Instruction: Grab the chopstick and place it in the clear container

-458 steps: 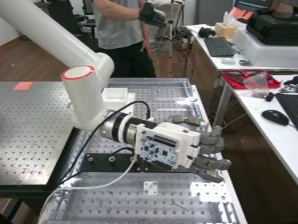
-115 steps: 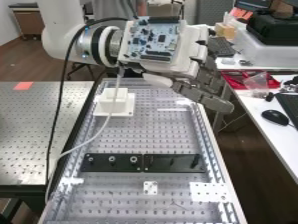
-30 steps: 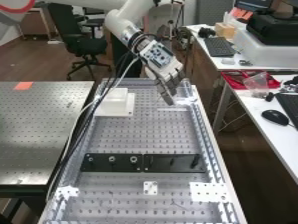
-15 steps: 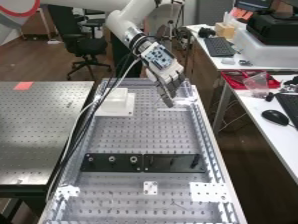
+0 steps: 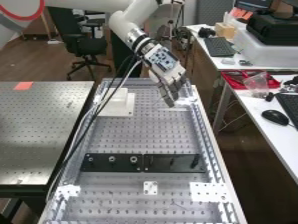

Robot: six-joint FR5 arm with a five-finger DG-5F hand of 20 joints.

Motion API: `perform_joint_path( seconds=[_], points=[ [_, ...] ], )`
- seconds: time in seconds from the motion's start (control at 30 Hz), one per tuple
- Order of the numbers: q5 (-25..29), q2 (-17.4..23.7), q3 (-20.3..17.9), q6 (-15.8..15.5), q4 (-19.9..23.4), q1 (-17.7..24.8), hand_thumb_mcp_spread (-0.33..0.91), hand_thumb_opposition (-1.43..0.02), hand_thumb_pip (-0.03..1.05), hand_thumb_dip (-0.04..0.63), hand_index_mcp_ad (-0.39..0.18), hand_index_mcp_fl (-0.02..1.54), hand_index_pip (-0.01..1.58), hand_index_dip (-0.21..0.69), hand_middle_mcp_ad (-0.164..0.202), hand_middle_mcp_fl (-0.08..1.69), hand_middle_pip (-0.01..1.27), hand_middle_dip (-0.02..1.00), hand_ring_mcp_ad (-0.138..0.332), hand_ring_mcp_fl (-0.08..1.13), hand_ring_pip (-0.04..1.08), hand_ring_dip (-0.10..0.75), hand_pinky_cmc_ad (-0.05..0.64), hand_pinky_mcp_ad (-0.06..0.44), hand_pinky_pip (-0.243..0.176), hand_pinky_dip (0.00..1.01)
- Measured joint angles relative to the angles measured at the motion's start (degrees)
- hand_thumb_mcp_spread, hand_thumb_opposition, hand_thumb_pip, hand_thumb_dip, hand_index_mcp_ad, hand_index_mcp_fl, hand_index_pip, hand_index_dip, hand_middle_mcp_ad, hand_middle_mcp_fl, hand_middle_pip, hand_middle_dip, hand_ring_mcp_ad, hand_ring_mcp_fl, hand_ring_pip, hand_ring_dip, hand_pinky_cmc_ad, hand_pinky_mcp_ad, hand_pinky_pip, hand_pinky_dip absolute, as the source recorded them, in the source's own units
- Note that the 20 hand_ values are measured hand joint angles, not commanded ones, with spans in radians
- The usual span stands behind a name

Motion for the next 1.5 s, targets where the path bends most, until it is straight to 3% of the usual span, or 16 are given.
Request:
perform_joint_path(
  seconds=[0.07,0.17,0.33,0.47,0.63,0.8,1.2,1.4,1.5],
  points=[
    [-0.36,0.21,-0.16,-0.45,0.24,0.00,0.46,-0.96,0.64,0.286,-0.059,0.70,0.73,0.108,0.059,0.88,0.63,0.55,0.037,0.67,0.19,0.440,0.463,0.312,-0.061,0.72],
    [-1.00,0.56,-0.54,-1.28,0.80,0.01,0.44,-0.91,0.65,0.290,-0.052,0.65,0.72,0.112,0.061,0.78,0.63,0.55,0.049,0.58,0.23,0.405,0.478,0.312,-0.073,0.77],
    [-1.49,1.57,-1.41,-3.30,2.75,0.10,0.38,-0.86,0.65,0.290,-0.044,0.45,0.65,0.098,0.059,0.67,0.63,0.52,0.070,0.40,0.26,0.360,0.476,0.314,-0.105,0.86],
    [-1.56,2.92,-2.91,-4.73,5.27,0.14,0.35,-0.82,0.68,0.291,-0.024,0.36,0.59,0.098,0.058,0.58,0.63,0.50,0.101,0.34,0.26,0.347,0.497,0.314,-0.124,0.90],
    [-0.99,7.16,-8.66,-7.94,11.96,0.11,0.32,-0.77,0.62,0.272,-0.023,0.27,0.43,0.108,0.058,0.46,0.52,0.50,0.124,0.21,0.26,0.349,0.494,0.312,-0.133,0.91],
    [0.00,11.32,-14.94,-10.73,17.03,-0.06,0.32,-0.76,0.61,0.244,-0.021,0.27,0.42,0.126,0.063,0.45,0.49,0.50,0.134,0.21,0.24,0.346,0.494,0.311,-0.155,0.91],
    [-1.26,24.17,-30.81,-23.35,34.91,-2.41,0.32,-0.73,0.59,0.243,-0.019,0.29,0.34,0.152,0.059,0.43,0.29,0.50,0.136,0.20,0.22,0.349,0.494,0.314,-0.155,0.88],
    [-6.21,30.01,-38.62,-32.06,44.78,-4.95,0.33,-0.73,0.57,0.227,-0.016,0.27,0.20,0.169,0.061,0.38,0.17,0.50,0.147,0.18,0.20,0.349,0.494,0.314,-0.152,0.85],
    [-10.84,32.79,-42.62,-37.05,49.98,-6.70,0.33,-0.73,0.55,0.201,-0.017,0.23,0.14,0.197,0.058,0.28,0.14,0.49,0.155,0.13,0.13,0.349,0.494,0.311,-0.138,0.84]
  ],
)
